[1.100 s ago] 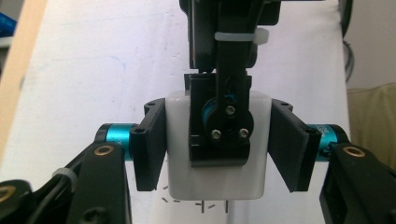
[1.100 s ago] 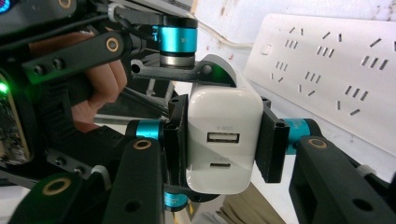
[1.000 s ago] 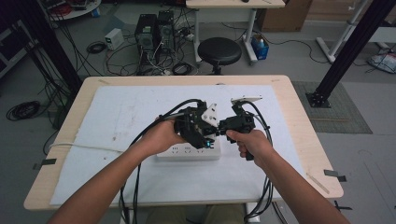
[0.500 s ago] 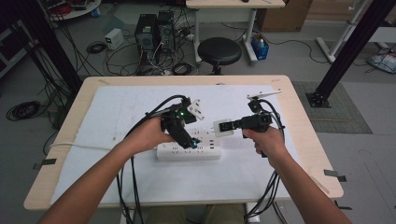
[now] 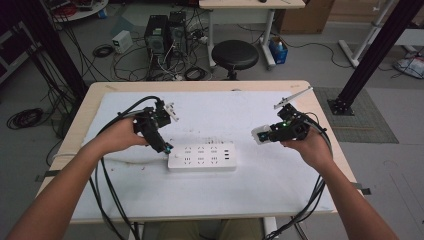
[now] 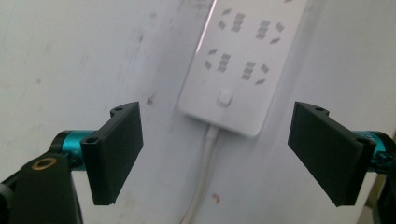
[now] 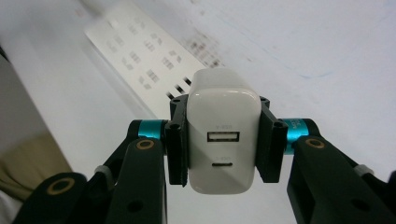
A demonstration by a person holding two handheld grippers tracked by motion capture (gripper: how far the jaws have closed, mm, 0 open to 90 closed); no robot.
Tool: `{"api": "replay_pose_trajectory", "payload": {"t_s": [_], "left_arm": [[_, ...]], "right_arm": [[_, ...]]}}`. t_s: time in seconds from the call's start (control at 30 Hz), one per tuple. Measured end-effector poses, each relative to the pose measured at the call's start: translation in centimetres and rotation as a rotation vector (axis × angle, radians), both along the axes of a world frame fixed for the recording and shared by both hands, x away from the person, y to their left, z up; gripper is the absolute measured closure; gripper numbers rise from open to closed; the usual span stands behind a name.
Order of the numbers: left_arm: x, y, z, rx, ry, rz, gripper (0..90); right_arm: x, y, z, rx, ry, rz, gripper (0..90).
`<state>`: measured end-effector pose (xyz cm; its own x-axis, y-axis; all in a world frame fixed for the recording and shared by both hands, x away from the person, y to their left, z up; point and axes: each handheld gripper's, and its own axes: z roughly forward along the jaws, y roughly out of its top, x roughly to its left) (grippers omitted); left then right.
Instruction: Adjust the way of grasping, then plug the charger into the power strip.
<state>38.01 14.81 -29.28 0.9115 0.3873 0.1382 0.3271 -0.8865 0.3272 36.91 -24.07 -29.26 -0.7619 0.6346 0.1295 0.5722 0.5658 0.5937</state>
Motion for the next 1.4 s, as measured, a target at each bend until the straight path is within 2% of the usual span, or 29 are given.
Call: {"api": "replay_pose_trajectory", "payload": {"t_s": [0.07,0.13,0.17,0.23,0.3,0.37,0.47,0.57,0.7,0.8,1.0,1.13,1.3,1.4], "left_arm": [[0.3,1.1,0.0,0.004,0.002,0.024,18.0],[0.4,2.0,0.1,-0.006,0.031,0.010,18.0],[0.4,2.0,0.1,-0.006,0.031,0.010,18.0],[0.3,2.8,0.2,-0.015,0.014,-0.009,18.0],[0.2,3.3,0.2,-0.011,0.005,-0.028,18.0],[0.1,3.6,0.3,0.012,0.003,-0.034,18.0],[0.2,4.1,0.2,0.033,0.025,0.017,18.0],[0.2,4.5,0.2,0.029,0.012,0.049,18.0],[0.0,4.8,0.3,0.025,-0.009,0.062,18.0],[-0.1,4.9,0.3,0.029,-0.011,0.052,18.0],[-0.4,4.8,0.5,0.023,-0.019,0.044,17.9],[-0.6,5.0,0.5,0.019,-0.006,0.034,17.9],[-0.5,5.4,0.2,0.010,-0.007,0.057,18.0],[-0.4,5.6,0.0,0.016,-0.006,0.063,18.0]], "right_arm": [[-0.2,0.1,0.6,-0.073,-0.024,0.034,61.9],[-0.2,0.2,1.1,-0.144,-0.039,0.058,61.9],[-0.2,0.2,1.1,-0.144,-0.039,0.058,61.9],[-0.2,0.3,1.5,-0.216,-0.053,0.090,61.9],[-0.3,0.3,1.9,-0.253,-0.051,0.100,61.9],[-0.1,0.2,2.3,-0.268,-0.050,0.116,61.9],[0.0,0.1,2.8,-0.276,-0.051,0.144,61.9],[0.1,0.2,3.1,-0.306,-0.051,0.172,61.9],[0.3,0.1,3.1,-0.339,-0.042,0.166,61.9],[-0.1,0.1,2.9,-0.362,-0.060,0.165,61.9],[-0.4,0.1,2.9,-0.364,-0.064,0.174,61.9],[-0.4,0.4,2.9,-0.367,-0.067,0.174,61.9],[-0.1,1.1,2.8,-0.385,-0.073,0.196,61.9],[0.2,1.9,2.8,-0.376,-0.078,0.221,61.9]]}}
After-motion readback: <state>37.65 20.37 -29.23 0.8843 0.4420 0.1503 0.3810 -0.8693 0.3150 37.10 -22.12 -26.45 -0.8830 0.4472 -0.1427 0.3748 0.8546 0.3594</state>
